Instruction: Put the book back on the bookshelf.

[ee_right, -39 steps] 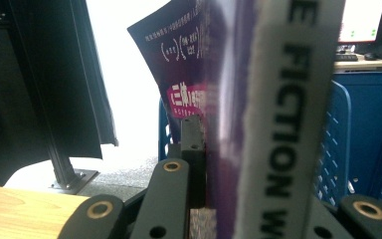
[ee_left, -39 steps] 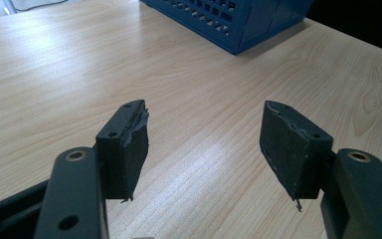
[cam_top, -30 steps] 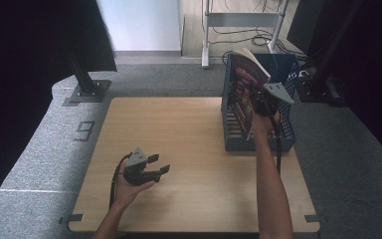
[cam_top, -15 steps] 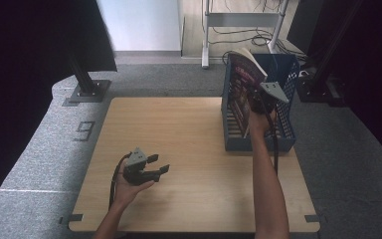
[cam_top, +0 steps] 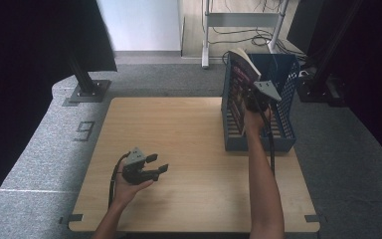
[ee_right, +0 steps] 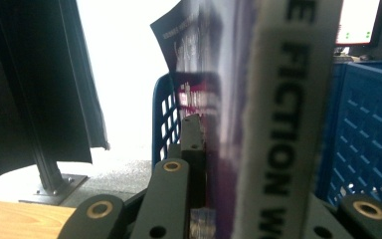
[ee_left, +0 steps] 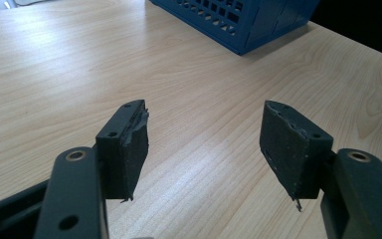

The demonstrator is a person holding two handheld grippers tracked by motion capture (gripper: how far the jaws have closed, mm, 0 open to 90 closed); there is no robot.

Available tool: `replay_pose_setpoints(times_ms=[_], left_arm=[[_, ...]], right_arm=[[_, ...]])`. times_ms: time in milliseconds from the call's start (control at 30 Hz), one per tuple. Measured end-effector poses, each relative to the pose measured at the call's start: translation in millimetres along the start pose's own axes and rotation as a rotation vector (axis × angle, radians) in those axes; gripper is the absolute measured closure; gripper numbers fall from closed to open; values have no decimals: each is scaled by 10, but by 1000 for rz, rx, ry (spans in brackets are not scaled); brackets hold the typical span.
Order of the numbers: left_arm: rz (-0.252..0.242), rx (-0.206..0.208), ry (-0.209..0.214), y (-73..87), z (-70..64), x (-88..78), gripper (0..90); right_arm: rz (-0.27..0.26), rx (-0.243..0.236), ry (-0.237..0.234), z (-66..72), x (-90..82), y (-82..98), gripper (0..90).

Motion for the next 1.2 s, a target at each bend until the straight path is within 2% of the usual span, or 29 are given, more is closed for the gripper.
replay_pose_setpoints(times_ms=[233, 533, 767, 833, 1200], left_arm=[[-1, 1, 1, -1, -1, -2, 360], [0, -2, 1, 1, 3, -6, 360], [-7, 0, -3, -7, -3, -9, 361], [-9, 0, -3, -9, -4, -12, 361], [-5, 5, -1, -12, -21, -9, 361]], right_arm=[[-5, -10, 19, 1, 42, 146, 818], [29, -34, 23, 9, 104, 337, 817], [46, -77, 32, 35, 122, 485, 817], [42, -66, 20, 52, 117, 499, 817], [57, -69, 2, 73, 42, 536, 814]])
Point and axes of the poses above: each handheld gripper's, and its own axes: x roughly forward along the jaws, y roughly out of its underside, z roughly to its left, the point moved 7 cm from there along x, roughly forward along the jaws, and after that the axes turned 9 degrees about x, right-handed, at the moved point
